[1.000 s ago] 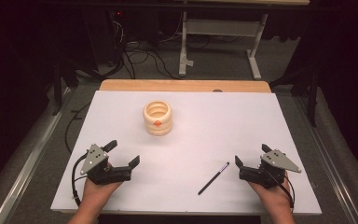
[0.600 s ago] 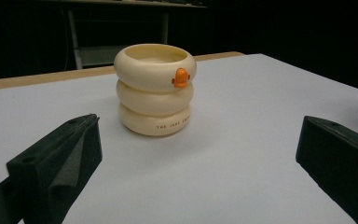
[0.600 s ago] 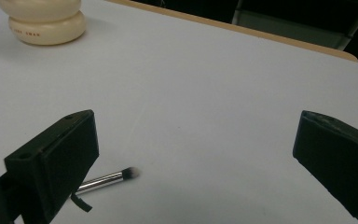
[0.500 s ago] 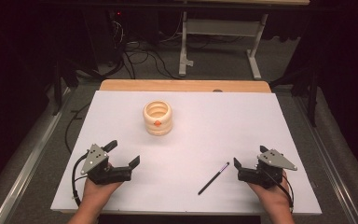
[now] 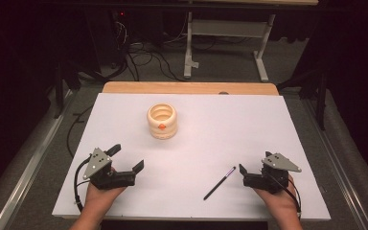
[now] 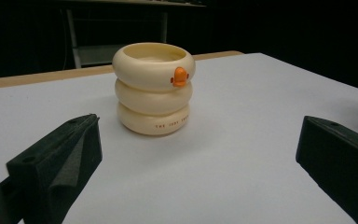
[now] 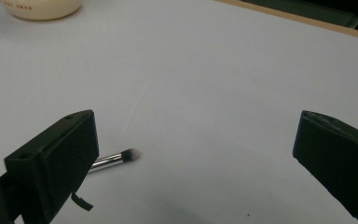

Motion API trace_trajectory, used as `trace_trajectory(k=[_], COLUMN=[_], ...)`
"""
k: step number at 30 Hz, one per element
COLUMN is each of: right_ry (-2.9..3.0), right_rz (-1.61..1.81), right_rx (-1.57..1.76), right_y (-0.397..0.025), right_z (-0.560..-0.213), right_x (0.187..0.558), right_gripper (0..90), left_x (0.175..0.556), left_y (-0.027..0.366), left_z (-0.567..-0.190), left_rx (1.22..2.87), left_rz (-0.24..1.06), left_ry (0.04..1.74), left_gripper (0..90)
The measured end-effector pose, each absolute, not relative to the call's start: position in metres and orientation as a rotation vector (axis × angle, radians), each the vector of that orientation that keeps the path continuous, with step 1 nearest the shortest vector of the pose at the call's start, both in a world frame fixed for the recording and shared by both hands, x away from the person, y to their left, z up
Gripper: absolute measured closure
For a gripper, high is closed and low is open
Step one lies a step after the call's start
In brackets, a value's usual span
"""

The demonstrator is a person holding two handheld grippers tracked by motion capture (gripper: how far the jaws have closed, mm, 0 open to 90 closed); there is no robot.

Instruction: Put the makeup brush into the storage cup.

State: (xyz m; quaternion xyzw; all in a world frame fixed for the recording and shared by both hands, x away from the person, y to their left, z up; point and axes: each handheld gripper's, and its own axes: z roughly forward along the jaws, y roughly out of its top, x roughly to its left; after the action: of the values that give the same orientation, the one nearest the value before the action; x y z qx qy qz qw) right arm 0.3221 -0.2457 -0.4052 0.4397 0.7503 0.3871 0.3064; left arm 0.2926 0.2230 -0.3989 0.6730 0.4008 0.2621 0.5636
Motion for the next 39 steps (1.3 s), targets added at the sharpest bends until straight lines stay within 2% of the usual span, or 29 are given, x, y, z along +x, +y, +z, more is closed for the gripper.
trace_trajectory(k=[39], right_ry=[2.165], right_rz=[0.832], right_rx=[1.265], right_y=[-0.242], right_z=[-0.422], right_x=[0.331], right_gripper=[1.5], left_x=[0.293], left_y=[0.223], left_z=[-0.400], left_rx=[1.592], left_rz=[0.612], left_ry=[0.940], left_gripper=[0.7])
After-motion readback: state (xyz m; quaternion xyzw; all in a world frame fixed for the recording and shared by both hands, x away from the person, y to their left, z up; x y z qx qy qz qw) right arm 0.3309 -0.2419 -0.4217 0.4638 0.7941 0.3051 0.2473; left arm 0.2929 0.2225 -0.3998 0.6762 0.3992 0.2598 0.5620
